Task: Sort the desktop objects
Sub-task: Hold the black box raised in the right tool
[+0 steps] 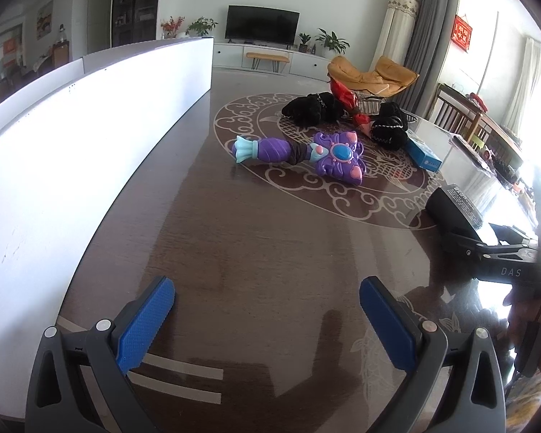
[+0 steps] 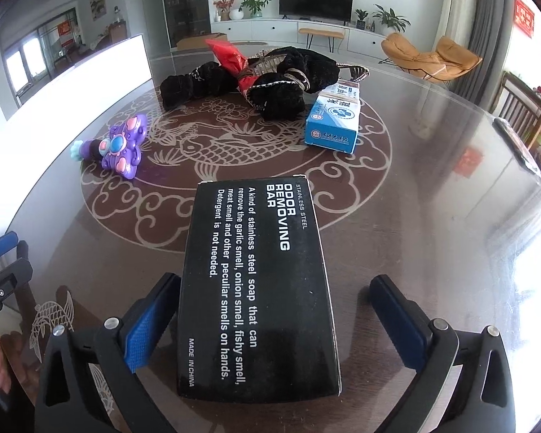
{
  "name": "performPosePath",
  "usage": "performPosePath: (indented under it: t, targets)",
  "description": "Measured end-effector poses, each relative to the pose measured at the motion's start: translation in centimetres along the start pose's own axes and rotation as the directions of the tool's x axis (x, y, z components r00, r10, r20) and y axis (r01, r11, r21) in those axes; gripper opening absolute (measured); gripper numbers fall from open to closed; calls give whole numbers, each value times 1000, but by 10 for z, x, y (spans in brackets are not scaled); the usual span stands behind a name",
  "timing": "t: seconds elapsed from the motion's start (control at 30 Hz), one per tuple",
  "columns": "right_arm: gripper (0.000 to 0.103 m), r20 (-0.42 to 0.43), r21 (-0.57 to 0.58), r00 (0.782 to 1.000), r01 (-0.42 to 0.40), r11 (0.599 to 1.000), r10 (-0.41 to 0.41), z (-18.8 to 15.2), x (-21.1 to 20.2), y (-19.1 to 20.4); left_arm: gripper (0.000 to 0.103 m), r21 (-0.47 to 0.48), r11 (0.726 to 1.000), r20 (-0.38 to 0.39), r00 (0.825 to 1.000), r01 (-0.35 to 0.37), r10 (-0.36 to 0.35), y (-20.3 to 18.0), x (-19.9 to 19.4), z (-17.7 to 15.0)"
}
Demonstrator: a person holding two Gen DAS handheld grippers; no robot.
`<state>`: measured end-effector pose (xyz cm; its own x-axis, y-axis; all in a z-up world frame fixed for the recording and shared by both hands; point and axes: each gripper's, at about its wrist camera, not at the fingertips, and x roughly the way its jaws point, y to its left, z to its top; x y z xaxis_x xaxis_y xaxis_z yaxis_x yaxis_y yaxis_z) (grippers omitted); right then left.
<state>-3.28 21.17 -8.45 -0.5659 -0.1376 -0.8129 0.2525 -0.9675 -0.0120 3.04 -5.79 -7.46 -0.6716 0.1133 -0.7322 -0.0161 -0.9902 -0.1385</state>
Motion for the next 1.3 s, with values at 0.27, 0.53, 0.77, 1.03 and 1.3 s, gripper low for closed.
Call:
performPosePath:
  t: [0.27,0.53,0.77,1.03,1.3]
  targets:
    - [103,0,0,1000,0,1000,0,0,0,0,103,36,999,-7,1000,-29,29,-4,2,-2]
    - [103,0,0,1000,0,1000,0,0,0,0,103,71,996,-9,998,-55,56,-9,3,-4]
    - [103,0,0,1000,0,1000,0,0,0,0,103,78,995,-9,998,-61,61,-10,3,-5]
    - [103,0,0,1000,-1,1000,1,0,0,0,103,89,994,-12,997,-70,72,-11,3,-6]
    - [103,0,0,1000,-1,1000,1,0,0,0,103,99,992,-13,997,-77,79,-12,3,-7]
